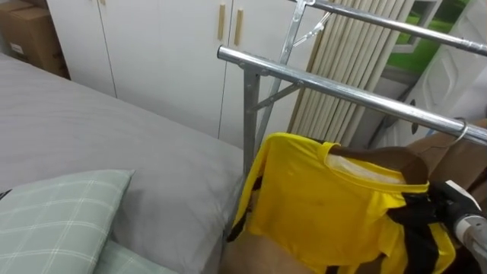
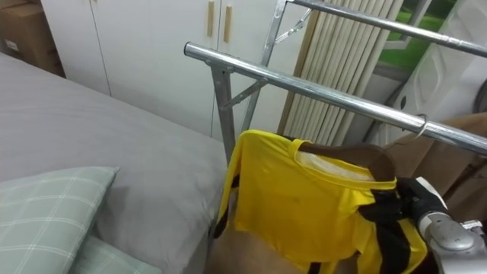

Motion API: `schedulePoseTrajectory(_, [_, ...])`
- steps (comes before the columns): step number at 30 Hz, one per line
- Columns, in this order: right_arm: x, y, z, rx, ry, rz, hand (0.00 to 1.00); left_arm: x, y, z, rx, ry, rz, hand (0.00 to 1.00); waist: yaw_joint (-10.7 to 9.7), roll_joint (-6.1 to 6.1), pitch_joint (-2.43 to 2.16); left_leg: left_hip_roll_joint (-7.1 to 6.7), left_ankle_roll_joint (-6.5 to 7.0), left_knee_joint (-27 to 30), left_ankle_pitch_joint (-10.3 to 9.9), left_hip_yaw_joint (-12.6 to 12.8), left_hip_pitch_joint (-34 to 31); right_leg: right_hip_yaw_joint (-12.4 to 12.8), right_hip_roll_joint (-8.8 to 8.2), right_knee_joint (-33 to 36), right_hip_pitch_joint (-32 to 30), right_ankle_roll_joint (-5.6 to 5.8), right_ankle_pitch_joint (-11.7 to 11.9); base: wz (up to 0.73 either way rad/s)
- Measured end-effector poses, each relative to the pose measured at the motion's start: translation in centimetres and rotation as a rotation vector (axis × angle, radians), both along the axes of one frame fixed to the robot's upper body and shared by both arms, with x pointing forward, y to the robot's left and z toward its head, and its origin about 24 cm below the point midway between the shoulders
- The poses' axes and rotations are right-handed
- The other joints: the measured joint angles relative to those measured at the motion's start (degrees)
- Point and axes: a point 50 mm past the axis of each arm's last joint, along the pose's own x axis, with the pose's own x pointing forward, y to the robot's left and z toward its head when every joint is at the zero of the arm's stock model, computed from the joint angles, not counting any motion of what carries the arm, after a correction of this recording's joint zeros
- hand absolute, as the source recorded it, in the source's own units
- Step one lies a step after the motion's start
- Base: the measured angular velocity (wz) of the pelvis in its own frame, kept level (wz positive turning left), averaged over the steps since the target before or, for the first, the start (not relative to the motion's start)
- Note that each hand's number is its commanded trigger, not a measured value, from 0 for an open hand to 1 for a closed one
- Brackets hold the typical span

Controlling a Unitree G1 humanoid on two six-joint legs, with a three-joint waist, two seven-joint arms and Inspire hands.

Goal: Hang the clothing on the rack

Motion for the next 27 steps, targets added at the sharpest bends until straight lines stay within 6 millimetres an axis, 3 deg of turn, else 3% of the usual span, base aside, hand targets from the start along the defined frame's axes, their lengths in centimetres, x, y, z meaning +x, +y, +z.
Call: schedulePoseTrajectory(27, [0.51,0.71,0.4,0.079,-0.051,0.002,0.0,-0.73,0.01,-0.41,-0.012,0.04,0.009,0.0,0.2,-0.1,-0.15,0.4,-0.23,-0.9,0.0,1.3,1.1,0.3,0.6,0.0,0.3,-0.28,0.2,-0.02])
